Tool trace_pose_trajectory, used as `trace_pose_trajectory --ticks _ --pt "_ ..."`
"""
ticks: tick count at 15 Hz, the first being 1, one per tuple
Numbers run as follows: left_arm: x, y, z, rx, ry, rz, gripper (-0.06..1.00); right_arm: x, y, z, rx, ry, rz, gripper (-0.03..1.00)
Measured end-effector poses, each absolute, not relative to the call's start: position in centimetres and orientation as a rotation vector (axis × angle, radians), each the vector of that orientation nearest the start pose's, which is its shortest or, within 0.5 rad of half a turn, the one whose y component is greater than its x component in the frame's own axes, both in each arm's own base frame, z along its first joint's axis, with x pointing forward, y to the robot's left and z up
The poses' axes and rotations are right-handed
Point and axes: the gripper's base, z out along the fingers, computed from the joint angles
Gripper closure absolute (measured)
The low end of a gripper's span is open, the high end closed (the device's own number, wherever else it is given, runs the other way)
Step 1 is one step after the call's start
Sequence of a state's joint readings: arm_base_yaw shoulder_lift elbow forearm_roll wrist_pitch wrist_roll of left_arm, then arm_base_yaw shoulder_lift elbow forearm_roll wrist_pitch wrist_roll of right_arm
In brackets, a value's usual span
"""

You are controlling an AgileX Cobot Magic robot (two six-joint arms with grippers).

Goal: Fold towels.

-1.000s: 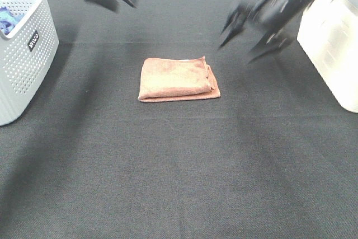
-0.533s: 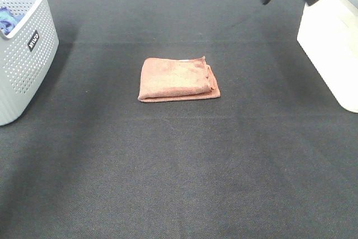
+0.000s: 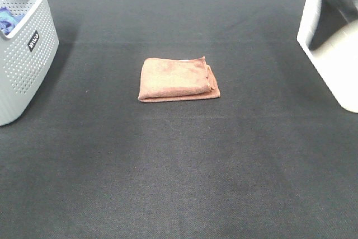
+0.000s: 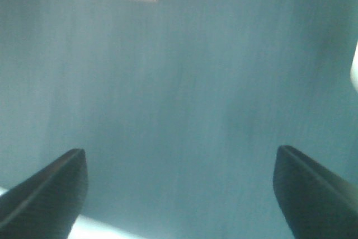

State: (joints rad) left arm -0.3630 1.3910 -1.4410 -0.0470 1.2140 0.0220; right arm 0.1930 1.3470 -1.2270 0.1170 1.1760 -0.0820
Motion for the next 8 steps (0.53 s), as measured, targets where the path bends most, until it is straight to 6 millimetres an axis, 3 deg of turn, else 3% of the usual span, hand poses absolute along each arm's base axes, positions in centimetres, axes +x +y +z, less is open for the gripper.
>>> trace_pose_trajectory --ticks 6,8 --pt "11.9 -4.9 31.7 0.488 2.622 -0.171 0.42 13.4 3.3 28.1 -0.35 2.771 0.145 0.12" --pt "8.9 -3.7 30.5 0.479 2.568 -0.181 0.42 10.7 2.8 27.0 -0.348 2.717 0.145 0.12"
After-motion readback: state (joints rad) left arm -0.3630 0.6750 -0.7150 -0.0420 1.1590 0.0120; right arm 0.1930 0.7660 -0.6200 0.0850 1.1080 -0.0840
